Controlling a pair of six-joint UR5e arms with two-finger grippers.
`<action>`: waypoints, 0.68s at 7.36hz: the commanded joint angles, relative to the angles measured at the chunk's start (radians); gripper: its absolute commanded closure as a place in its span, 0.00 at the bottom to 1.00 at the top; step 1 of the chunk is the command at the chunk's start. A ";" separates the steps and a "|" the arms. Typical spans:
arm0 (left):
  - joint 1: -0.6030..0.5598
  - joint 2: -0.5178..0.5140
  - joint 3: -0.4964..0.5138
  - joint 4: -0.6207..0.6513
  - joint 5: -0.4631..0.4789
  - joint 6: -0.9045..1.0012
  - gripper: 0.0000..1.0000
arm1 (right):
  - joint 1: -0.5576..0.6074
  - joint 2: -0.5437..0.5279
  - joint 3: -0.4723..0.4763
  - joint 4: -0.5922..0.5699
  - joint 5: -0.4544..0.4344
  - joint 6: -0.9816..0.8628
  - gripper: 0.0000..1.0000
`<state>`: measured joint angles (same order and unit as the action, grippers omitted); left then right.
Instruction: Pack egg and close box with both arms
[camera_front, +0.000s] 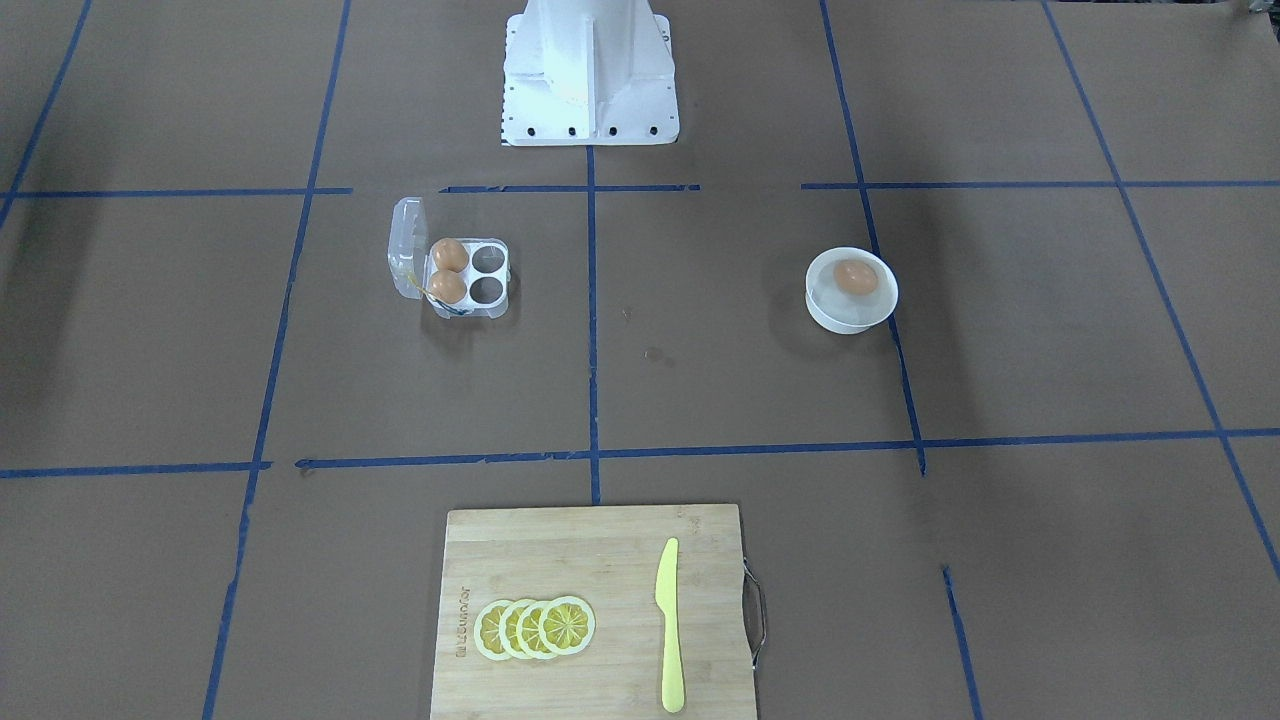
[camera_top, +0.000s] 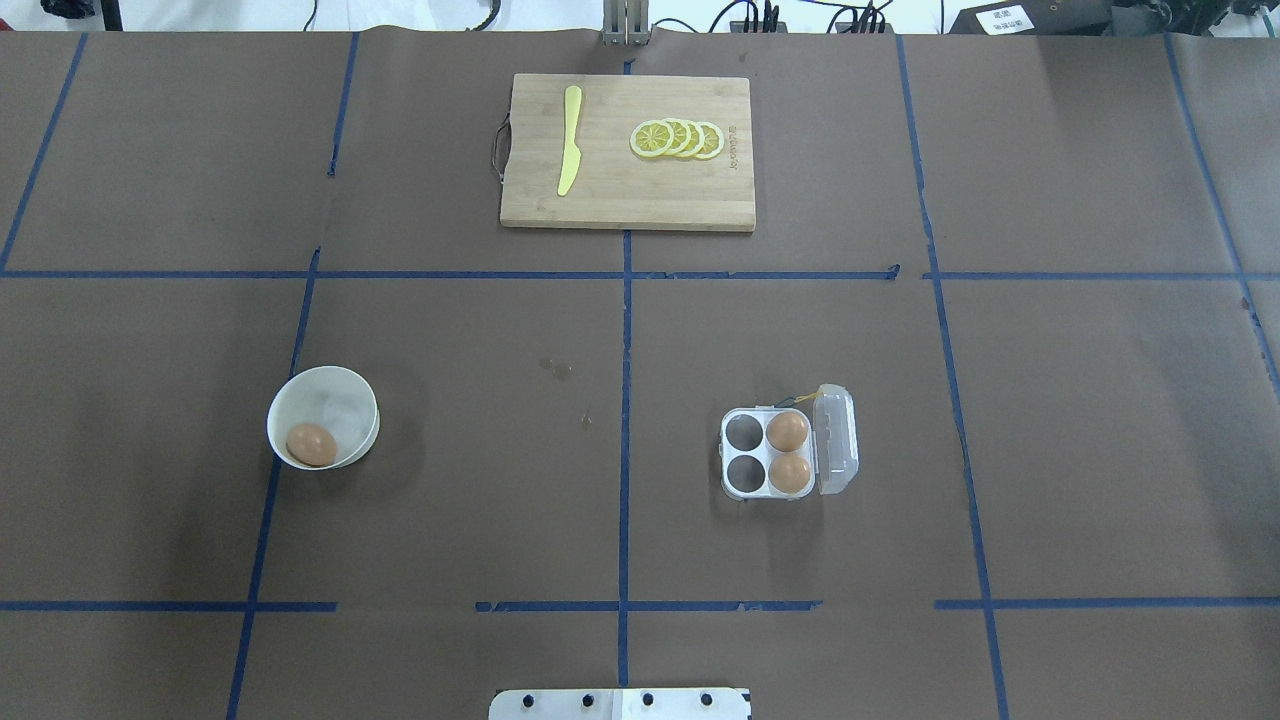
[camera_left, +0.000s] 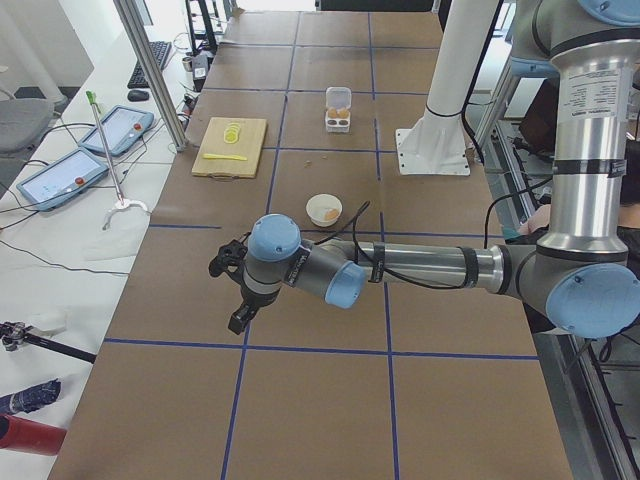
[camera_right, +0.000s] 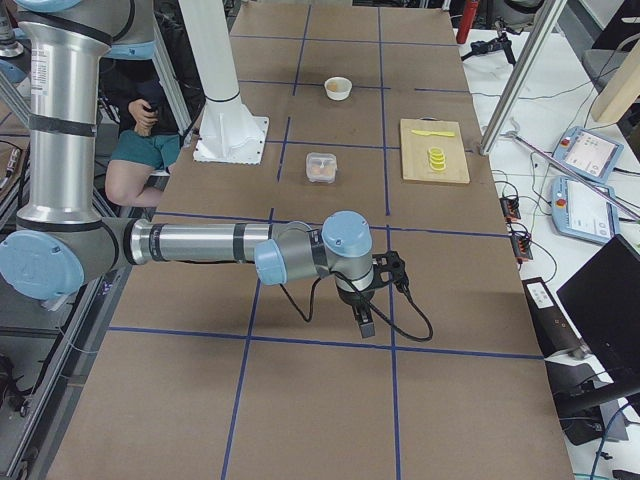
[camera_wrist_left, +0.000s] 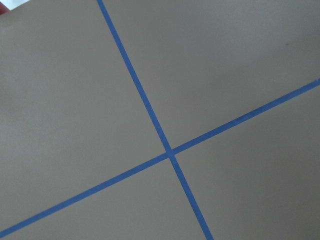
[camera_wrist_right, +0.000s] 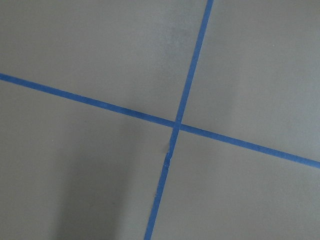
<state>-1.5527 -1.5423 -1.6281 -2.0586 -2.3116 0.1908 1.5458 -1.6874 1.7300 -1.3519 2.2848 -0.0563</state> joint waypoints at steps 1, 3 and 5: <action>0.002 -0.013 0.037 -0.239 0.001 -0.005 0.00 | 0.000 0.012 -0.006 -0.001 0.005 0.024 0.00; 0.002 -0.004 0.045 -0.285 -0.006 -0.065 0.00 | 0.000 0.011 -0.003 0.005 0.015 0.052 0.00; 0.014 -0.010 0.012 -0.337 -0.020 -0.143 0.00 | 0.000 0.008 -0.004 0.036 0.056 0.055 0.00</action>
<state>-1.5478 -1.5506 -1.5979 -2.3540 -2.3208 0.0857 1.5463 -1.6786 1.7250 -1.3285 2.3219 -0.0030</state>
